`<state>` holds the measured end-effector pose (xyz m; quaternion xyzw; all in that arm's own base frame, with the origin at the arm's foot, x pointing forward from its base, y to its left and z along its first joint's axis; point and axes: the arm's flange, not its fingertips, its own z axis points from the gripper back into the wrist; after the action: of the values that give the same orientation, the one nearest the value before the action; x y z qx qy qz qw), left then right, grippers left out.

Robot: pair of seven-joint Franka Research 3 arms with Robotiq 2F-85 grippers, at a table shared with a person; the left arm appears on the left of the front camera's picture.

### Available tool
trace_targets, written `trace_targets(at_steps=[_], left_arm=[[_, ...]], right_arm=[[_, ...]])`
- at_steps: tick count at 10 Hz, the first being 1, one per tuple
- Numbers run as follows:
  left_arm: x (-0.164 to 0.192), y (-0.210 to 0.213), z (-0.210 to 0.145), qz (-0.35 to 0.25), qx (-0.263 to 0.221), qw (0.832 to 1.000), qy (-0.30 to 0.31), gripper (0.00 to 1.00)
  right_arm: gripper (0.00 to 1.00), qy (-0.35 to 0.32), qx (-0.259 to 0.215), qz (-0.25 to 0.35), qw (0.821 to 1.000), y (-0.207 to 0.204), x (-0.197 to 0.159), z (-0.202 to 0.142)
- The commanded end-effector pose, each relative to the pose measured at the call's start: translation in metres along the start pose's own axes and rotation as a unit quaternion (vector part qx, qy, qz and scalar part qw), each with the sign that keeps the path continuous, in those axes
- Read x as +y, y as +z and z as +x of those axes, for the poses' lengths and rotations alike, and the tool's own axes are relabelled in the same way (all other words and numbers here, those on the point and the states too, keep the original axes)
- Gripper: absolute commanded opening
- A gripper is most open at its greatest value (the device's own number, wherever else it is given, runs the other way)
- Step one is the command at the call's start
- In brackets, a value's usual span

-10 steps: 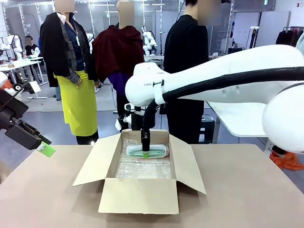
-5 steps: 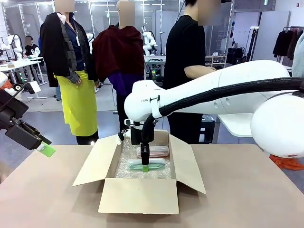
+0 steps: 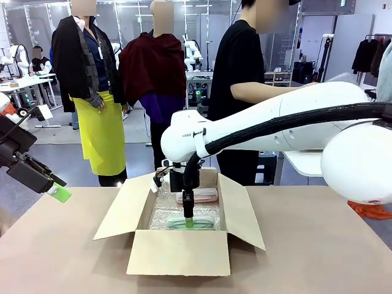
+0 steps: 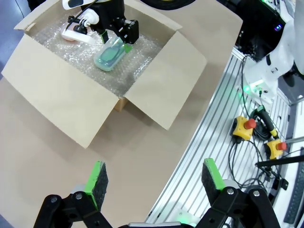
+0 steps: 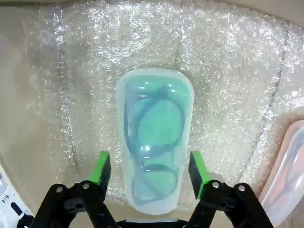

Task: Pack the glasses set securely to prepare it for shipping.
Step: Put the Glasses case from the right side of the table into the Package Box.

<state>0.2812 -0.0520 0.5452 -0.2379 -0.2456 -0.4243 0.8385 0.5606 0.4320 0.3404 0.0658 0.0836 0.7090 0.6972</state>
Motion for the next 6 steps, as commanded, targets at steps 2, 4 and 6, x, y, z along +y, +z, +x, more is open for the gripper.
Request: trace_targets(at_steps=[2,4,6], left_arm=[[0.001,0.001,0.0,-0.009,-0.009,1.0,-0.01,1.0],[0.001,0.001,0.0,-0.009,-0.009,1.0,-0.01,1.0],[0.001,0.001,0.0,-0.009,-0.009,1.0,-0.01,1.0]], right_arm=[[1.0,-0.021,-0.012,-0.005,1.0,0.011,0.008,-0.004],[1.0,-0.004,-0.002,-0.002,1.0,0.004,-0.001,-0.003],[1.0,-0.004,-0.002,-0.002,1.0,0.004,-0.001,-0.003]])
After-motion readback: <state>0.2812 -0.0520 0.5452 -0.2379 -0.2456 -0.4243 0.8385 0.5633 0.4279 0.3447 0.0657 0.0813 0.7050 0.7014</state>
